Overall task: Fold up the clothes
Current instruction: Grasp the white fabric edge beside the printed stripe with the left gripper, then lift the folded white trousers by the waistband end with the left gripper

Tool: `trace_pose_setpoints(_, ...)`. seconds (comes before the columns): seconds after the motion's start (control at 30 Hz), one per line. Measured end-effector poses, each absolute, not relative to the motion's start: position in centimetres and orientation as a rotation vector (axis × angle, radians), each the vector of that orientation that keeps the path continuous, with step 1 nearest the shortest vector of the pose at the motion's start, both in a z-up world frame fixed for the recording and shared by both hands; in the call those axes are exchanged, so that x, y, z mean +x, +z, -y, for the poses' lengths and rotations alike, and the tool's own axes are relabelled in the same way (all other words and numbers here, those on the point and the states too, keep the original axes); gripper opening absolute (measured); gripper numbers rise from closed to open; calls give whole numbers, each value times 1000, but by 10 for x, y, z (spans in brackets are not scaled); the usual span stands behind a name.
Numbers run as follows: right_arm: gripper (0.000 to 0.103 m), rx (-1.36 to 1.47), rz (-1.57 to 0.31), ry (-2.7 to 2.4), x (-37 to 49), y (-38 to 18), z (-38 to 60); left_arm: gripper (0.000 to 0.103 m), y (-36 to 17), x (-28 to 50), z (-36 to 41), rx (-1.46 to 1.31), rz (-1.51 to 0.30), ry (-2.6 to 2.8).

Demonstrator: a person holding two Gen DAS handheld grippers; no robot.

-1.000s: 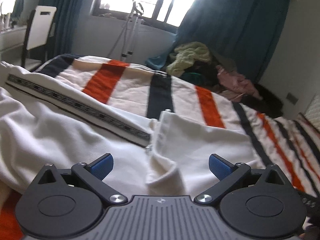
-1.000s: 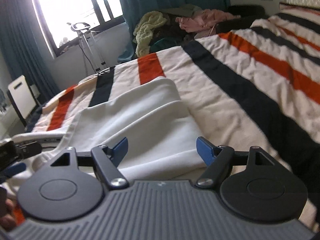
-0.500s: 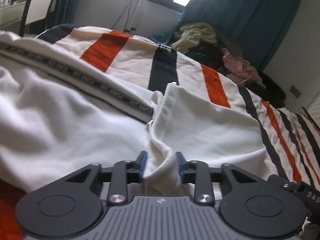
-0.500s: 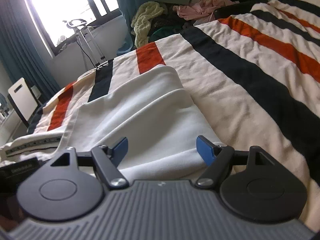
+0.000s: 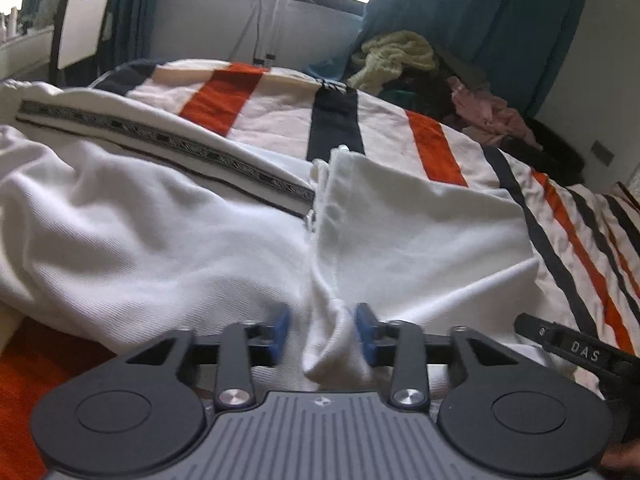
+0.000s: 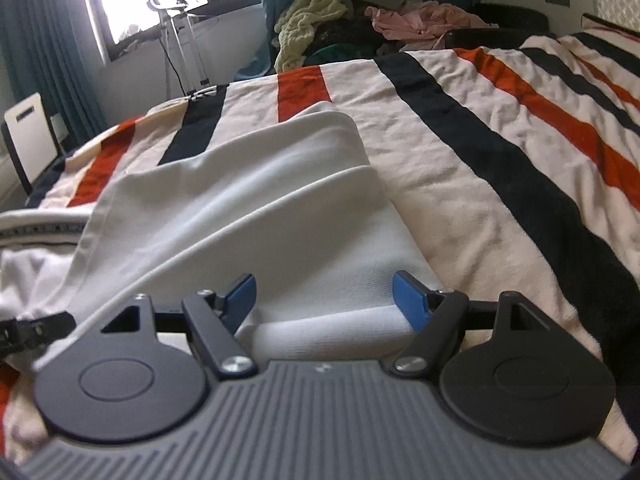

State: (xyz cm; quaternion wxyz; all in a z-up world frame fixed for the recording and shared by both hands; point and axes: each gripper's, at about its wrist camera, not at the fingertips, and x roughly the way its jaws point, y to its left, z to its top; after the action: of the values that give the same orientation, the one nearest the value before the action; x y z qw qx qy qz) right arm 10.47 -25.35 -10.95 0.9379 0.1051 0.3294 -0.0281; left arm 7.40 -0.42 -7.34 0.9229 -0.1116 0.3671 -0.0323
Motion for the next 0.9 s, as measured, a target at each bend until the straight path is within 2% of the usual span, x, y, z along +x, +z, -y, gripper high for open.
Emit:
trace_pose_setpoints(0.07,77,213,-671,-60,104,-109,253,71,-71,72,2,-232,-738,-45)
trace_pose_setpoints(0.13,77,218,-668,-63,103,-109,253,76,-67,69,-10,-296,-747,-25)
trace_pose_setpoints(0.2,77,218,-667,-64,103,-108,252,77,-64,66,-23,-364,-757,-4)
trace_pose_setpoints(0.27,77,205,-669,-64,103,-108,250,85,-61,63,-36,-432,-766,16)
trace_pose_setpoints(0.37,77,191,-667,-57,101,-108,247,92,-57,56,-75,-593,-808,97)
trace_pose_setpoints(0.67,77,201,-661,-53,96,-105,247,94,-72,52,-214,-940,-873,393)
trace_pose_setpoints(0.9,77,182,-660,-52,95,-106,244,91,-98,65,-258,-1136,-710,453)
